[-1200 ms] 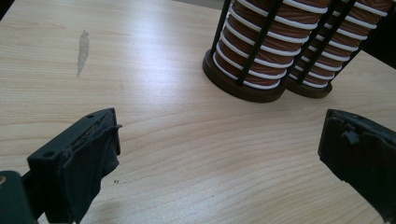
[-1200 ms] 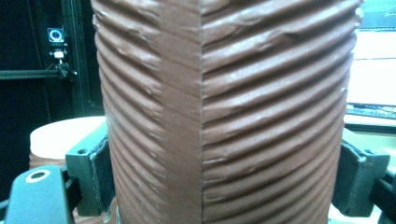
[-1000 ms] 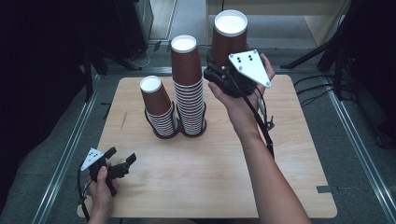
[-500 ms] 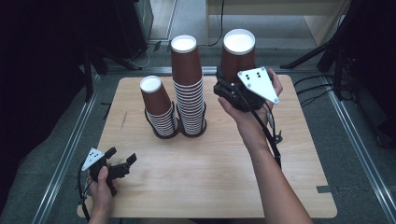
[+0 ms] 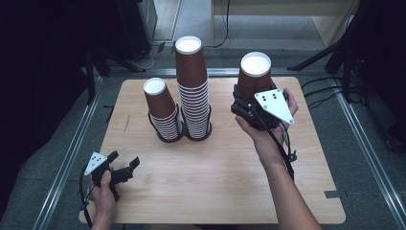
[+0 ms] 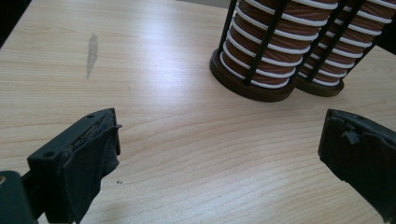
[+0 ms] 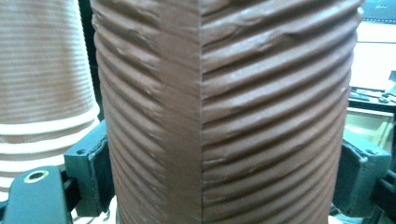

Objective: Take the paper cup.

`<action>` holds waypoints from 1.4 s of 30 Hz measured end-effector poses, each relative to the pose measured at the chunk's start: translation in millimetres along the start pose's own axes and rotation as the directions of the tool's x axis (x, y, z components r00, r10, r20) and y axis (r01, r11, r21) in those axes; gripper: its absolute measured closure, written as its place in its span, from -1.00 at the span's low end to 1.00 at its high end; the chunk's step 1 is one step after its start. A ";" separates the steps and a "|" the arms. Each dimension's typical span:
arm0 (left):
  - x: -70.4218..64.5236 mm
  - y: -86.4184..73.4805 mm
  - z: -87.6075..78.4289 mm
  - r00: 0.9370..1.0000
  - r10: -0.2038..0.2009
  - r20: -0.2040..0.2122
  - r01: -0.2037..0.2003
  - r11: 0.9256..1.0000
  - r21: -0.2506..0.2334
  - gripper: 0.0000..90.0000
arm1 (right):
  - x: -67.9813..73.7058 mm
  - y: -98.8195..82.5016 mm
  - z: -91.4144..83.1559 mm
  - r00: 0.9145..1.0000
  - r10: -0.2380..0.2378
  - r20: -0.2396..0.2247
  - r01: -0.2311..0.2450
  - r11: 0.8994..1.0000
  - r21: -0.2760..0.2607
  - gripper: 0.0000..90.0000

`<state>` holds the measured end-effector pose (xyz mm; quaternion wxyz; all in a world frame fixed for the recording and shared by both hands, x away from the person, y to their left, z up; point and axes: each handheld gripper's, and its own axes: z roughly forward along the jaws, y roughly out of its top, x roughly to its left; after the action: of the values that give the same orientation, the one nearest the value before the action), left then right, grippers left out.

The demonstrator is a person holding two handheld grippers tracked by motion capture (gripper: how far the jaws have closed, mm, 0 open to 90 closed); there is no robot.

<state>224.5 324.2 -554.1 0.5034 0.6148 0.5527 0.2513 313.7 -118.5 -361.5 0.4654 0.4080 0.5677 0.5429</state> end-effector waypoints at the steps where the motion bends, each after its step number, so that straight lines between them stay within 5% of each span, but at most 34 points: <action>1: -0.1 0.3 -0.2 1.000 0.002 -0.002 -0.002 1.000 0.001 -1.00 | -1.5 -2.9 -1.4 1.000 0.002 0.001 -0.002 1.000 0.009 -0.71; 7: -2.7 2.2 1.3 1.000 0.024 -0.007 -0.024 1.000 0.009 -1.00 | -10.3 -23.1 -8.9 1.000 -0.013 -0.014 0.013 1.000 0.008 -0.71; 14: -10.5 8.8 5.0 0.999 -0.006 0.033 0.006 1.000 -0.004 -1.00 | -18.5 -44.1 -18.7 0.999 -0.025 -0.022 0.026 0.999 0.030 -0.72; 24: -54.1 31.8 13.0 0.992 0.096 0.078 -0.094 0.995 -0.029 -1.00 | -28.4 -70.0 -32.7 0.998 -0.047 -0.028 0.049 0.996 0.068 -0.72; 29: -72.0 42.9 23.0 0.988 0.105 0.112 -0.100 0.994 -0.050 -1.00 | -31.6 -83.2 -41.5 0.994 -0.096 -0.044 0.099 0.992 0.076 -0.72; 37: -106.5 54.1 35.9 0.967 0.164 0.197 -0.155 0.986 -0.058 -1.00 | -37.5 -104.4 -52.4 0.990 -0.127 -0.059 0.132 0.987 0.096 -0.72; 42: -130.8 56.0 42.5 0.941 0.204 0.269 -0.194 0.979 -0.063 -1.00 | -33.1 -112.2 -54.8 0.976 -0.198 -0.087 0.207 0.973 0.105 -0.73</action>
<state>250.8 194.3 -487.1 0.5579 0.6873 0.4083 0.2230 272.9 -172.3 -471.6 0.4726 0.3527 0.6535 0.4746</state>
